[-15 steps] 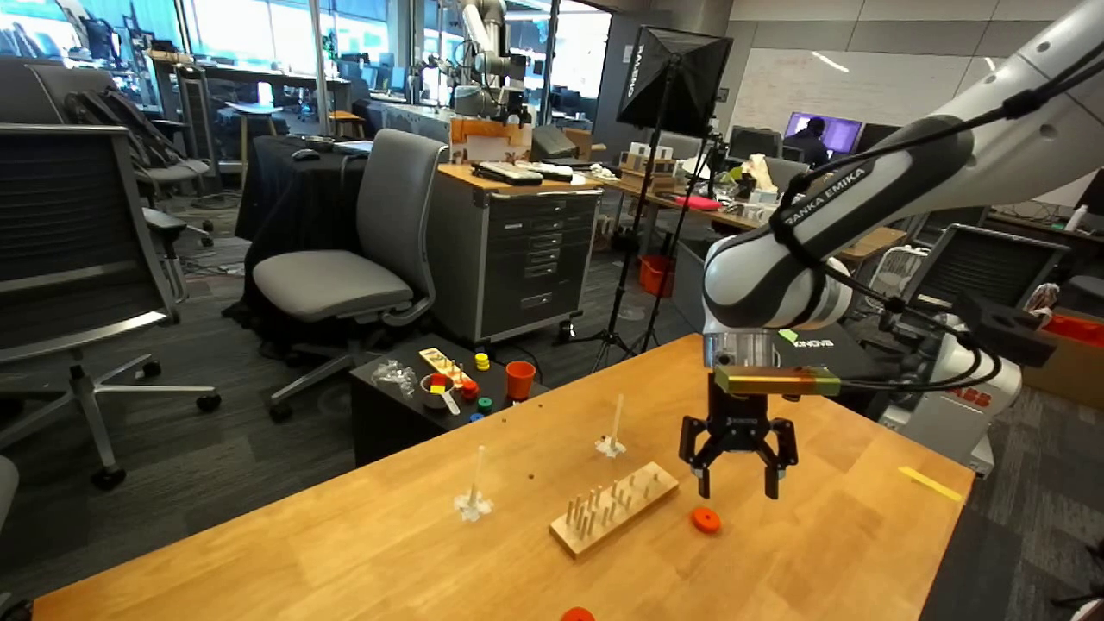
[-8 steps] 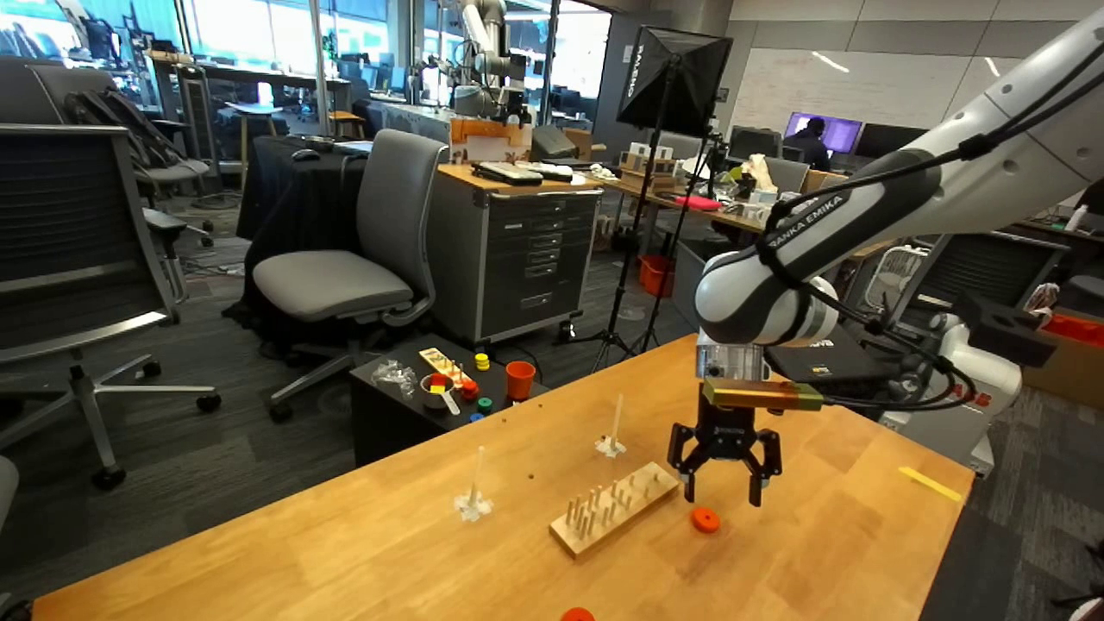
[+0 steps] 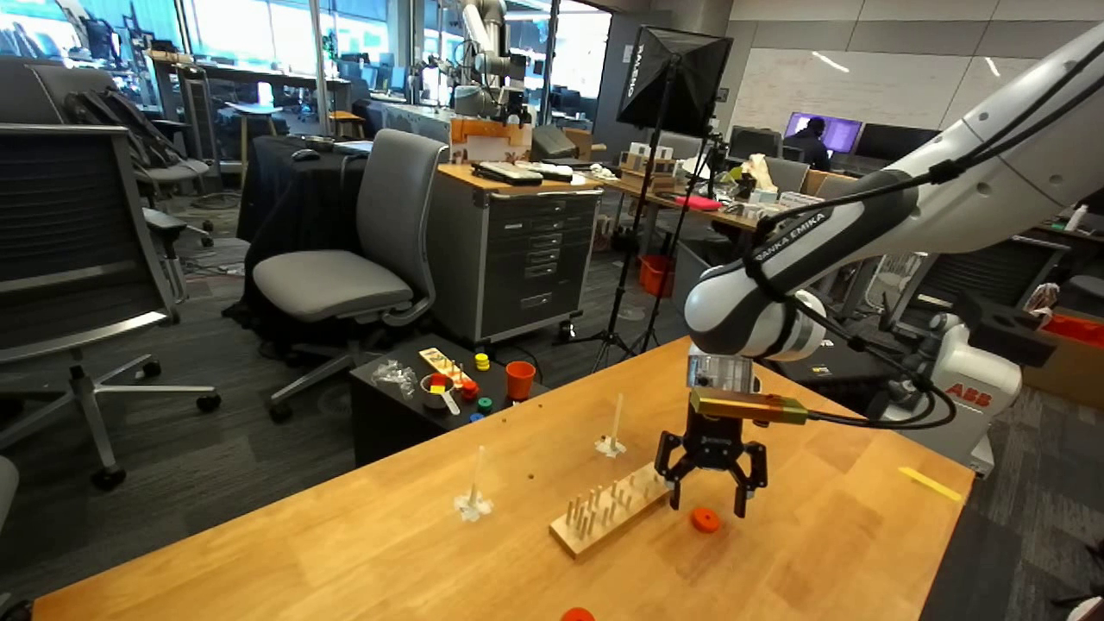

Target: Put an orange disc on the wooden rack

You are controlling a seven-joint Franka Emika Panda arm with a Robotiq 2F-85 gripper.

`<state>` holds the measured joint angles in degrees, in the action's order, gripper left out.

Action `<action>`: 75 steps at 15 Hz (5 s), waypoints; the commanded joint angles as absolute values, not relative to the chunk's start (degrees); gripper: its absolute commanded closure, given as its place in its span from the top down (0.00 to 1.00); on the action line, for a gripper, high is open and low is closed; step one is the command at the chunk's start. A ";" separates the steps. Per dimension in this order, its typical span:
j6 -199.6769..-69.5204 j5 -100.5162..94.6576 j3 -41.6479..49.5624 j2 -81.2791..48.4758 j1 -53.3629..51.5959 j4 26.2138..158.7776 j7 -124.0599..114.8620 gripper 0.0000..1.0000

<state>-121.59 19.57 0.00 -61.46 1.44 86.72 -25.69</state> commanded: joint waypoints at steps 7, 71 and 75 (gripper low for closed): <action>-121.21 22.15 -0.26 -62.75 2.73 85.02 -25.36 0.74; -126.12 19.06 3.46 -60.57 -3.63 90.47 -32.48 0.22; -125.87 18.92 3.66 -59.72 -3.54 91.27 -32.45 0.01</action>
<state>-124.58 19.12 3.98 -59.95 -3.40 90.47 -32.02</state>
